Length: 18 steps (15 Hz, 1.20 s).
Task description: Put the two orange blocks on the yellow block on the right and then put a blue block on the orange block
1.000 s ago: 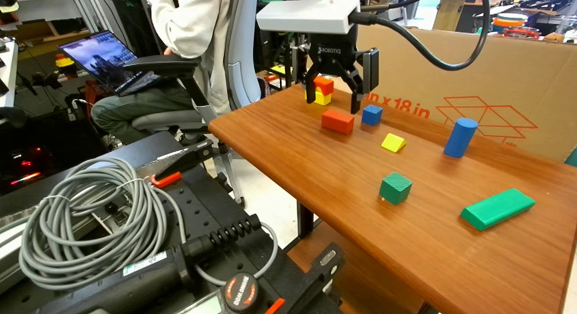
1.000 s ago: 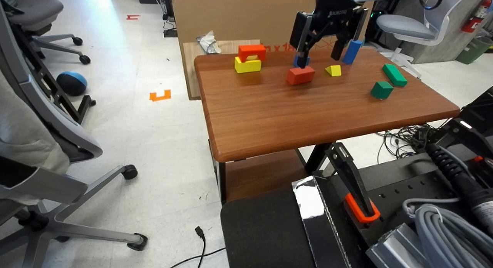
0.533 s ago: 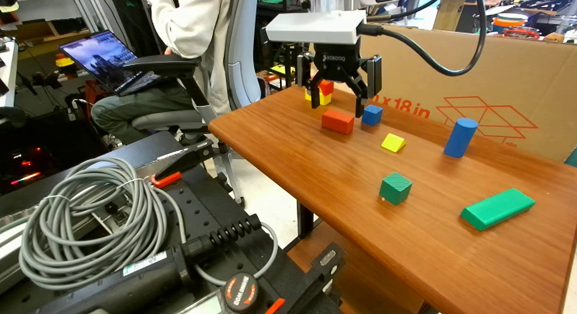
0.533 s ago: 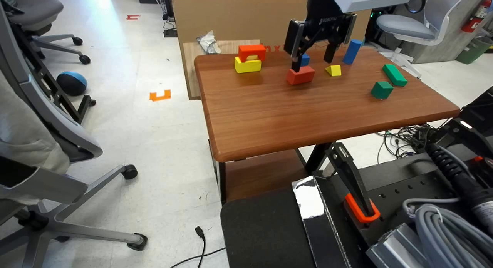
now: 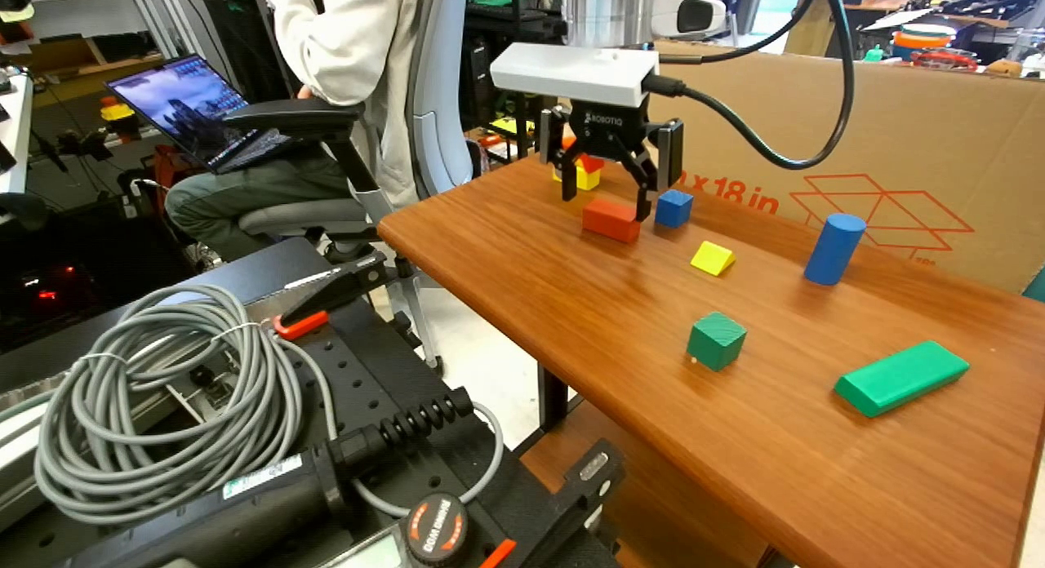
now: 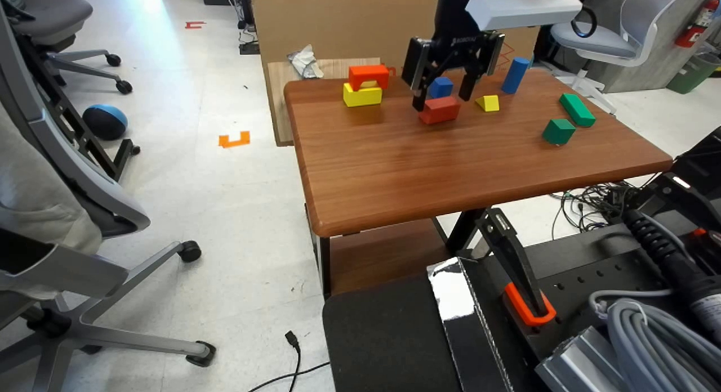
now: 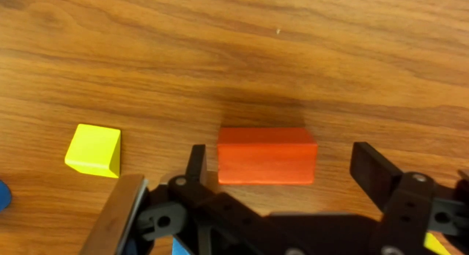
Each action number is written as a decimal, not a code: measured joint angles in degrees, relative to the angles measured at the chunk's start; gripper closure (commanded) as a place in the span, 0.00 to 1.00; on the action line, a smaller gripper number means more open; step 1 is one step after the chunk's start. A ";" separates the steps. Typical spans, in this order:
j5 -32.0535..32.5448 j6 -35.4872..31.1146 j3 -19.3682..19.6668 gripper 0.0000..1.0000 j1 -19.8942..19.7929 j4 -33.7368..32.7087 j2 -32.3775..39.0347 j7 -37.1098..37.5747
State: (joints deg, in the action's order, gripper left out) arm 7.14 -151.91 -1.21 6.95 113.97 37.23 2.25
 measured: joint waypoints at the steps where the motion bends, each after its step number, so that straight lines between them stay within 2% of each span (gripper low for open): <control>1: 0.00 0.00 0.00 0.00 -0.21 -0.33 0.26 -0.09; 2: 0.00 0.00 0.00 0.25 -0.42 -0.53 0.42 -0.14; 3: 0.00 0.00 0.00 0.26 -0.60 -0.74 0.57 -0.16; 7: 0.00 0.20 0.00 0.58 -0.75 -1.83 1.59 -0.18; 13: -0.45 2.60 -0.57 0.59 -0.82 -2.39 1.58 -0.45; 18: -5.81 4.89 -2.49 0.59 -1.36 0.66 -3.36 -0.50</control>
State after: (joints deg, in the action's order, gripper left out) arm 1.33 -147.02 -3.70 5.59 114.63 33.88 1.75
